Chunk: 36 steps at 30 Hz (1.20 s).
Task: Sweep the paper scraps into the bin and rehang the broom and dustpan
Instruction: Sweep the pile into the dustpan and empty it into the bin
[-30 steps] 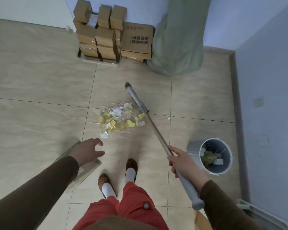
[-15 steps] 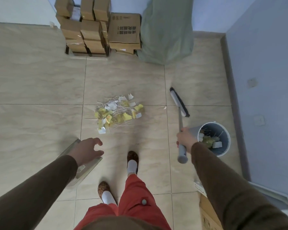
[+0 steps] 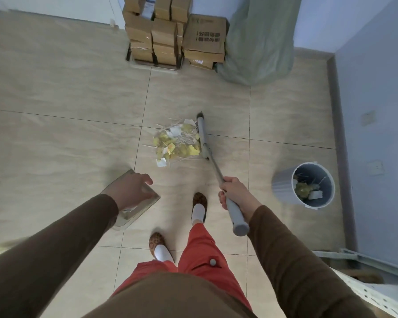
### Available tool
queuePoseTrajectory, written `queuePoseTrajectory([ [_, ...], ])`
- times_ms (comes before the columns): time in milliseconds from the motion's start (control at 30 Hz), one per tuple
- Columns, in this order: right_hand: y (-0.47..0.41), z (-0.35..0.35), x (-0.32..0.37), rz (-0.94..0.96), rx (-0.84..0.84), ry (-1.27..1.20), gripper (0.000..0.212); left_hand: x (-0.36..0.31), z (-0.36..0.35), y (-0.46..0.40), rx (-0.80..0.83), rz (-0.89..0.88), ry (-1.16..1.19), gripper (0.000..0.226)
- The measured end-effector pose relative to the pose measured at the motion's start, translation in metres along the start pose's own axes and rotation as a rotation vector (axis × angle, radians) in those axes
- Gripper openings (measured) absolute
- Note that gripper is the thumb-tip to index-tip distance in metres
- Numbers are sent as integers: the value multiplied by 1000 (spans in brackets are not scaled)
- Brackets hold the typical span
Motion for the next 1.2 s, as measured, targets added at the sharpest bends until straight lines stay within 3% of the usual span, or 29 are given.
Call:
queuePoseTrajectory([
  [200,68,2,-41,107,-30,42,37,33,37,70,-138,-49,38,47],
  [333,86,-6,-50,172,-65,244,39,94,79,131,-214,51,35,59],
  [433,87,-22,-50,173,-37,196,40,153,92,176,-220,221,-8,74],
  [533,91,-39,-48,191,-15,218,39,203,81,214,-110,382,51,99],
  [600,91,-48,-49,200,-7,255,39,227,64,230,-39,434,117,120],
  [667,91,-55,-48,198,1,261,39,240,54,237,-63,470,175,125],
  [867,88,-65,-42,190,35,281,38,250,48,236,-372,476,360,113],
  [933,87,-65,-40,195,33,291,38,259,37,231,-352,514,503,86],
  [1033,86,-65,-37,210,34,306,38,259,31,225,-293,544,505,28],
  [1200,88,-53,-28,236,16,342,36,226,62,200,-440,483,404,11],
])
Point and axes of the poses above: each hand's wrist, its own y-axis away from the middle knuckle, its own z-axis out of the back of the hand, x = y × z, the point moved 7 cm from there along -y, towards the middle knuckle, and after that the axes turned 1 degree about -z, right-handed, at the moved point
